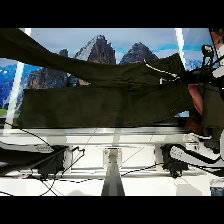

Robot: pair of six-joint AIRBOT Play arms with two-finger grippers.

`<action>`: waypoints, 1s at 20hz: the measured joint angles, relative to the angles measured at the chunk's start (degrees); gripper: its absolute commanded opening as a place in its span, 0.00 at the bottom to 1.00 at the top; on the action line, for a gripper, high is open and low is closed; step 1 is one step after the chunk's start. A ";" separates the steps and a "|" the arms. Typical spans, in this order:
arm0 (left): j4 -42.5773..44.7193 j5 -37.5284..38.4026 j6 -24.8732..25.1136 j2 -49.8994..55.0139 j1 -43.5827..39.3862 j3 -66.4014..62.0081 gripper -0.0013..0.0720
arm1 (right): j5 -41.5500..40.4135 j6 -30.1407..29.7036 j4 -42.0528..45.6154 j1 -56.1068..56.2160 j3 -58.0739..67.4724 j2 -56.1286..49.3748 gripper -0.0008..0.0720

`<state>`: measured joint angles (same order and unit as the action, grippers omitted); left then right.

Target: Fold the clothes and pants, and hang the long-sleeved shirts on hangers.

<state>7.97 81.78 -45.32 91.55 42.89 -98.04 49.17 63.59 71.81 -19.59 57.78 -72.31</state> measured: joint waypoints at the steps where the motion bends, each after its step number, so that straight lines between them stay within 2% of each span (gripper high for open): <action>1: 5.20 -2.71 -1.38 -2.80 0.13 0.00 0.04 | 0.09 0.00 0.00 0.00 -0.02 0.00 0.06; 6: 42.32 -12.72 -14.78 -12.09 0.35 0.24 0.04 | 0.33 0.00 -0.02 0.00 -0.02 0.00 0.06; 9: 55.93 -15.37 -20.68 -13.31 0.26 2.29 0.04 | 0.42 0.00 -0.02 0.00 0.00 0.00 0.06; 12: 61.55 -16.57 -23.17 -11.87 -0.13 4.42 0.04 | 0.44 0.00 0.00 0.00 -0.02 0.00 0.06; 15: 63.12 -17.64 -24.13 -8.70 -0.55 5.38 0.04 | 0.35 0.00 0.09 0.00 -0.02 0.00 0.06; 20: 56.26 -21.33 -24.81 -3.02 -1.27 5.81 0.04 | -1.20 -0.02 0.13 0.00 -0.02 -0.04 0.06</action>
<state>64.23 60.45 -70.13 88.53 41.63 -92.23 47.97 63.57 71.94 -19.59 57.76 -72.36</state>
